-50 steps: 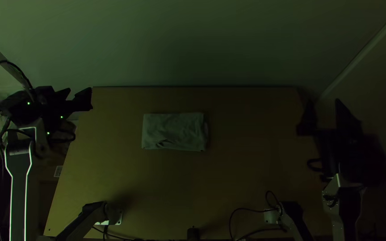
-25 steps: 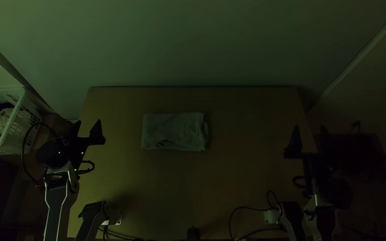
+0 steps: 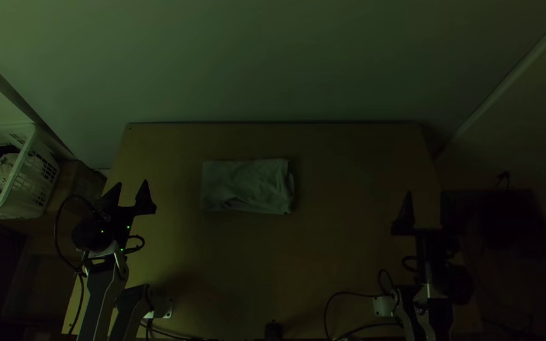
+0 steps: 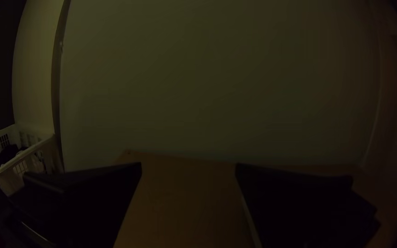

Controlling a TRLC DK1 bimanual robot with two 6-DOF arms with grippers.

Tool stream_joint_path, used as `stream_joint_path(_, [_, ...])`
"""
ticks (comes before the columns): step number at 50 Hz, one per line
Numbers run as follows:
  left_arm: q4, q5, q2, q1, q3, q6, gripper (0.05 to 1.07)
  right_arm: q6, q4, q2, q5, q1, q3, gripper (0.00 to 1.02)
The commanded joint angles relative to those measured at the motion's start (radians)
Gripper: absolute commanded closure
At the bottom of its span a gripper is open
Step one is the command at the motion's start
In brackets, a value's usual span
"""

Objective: Fold the t-shirt

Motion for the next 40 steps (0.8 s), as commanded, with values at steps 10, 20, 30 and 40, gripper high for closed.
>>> stream_joint_path(10, [0.048, -0.001, -0.31, 0.013, -0.115, -0.008, 0.1, 0.05, 0.087, -0.065, 0.006, -0.042, -0.062, 0.03])
stream_joint_path(20, [0.18, 0.002, -0.583, 0.005, -0.276, -0.006, 0.1, 0.081, 0.096, -0.065, 0.011, -0.064, -0.114, 0.03])
stream_joint_path(30, [0.189, 0.002, -0.583, -0.006, -0.313, -0.019, 0.1, 0.114, 0.076, -0.065, 0.012, -0.064, -0.184, 0.03])
stream_joint_path(40, [0.031, 0.002, -0.583, -0.042, -0.325, -0.072, 0.1, 0.28, -0.115, -0.065, 0.012, -0.058, -0.184, 0.03])
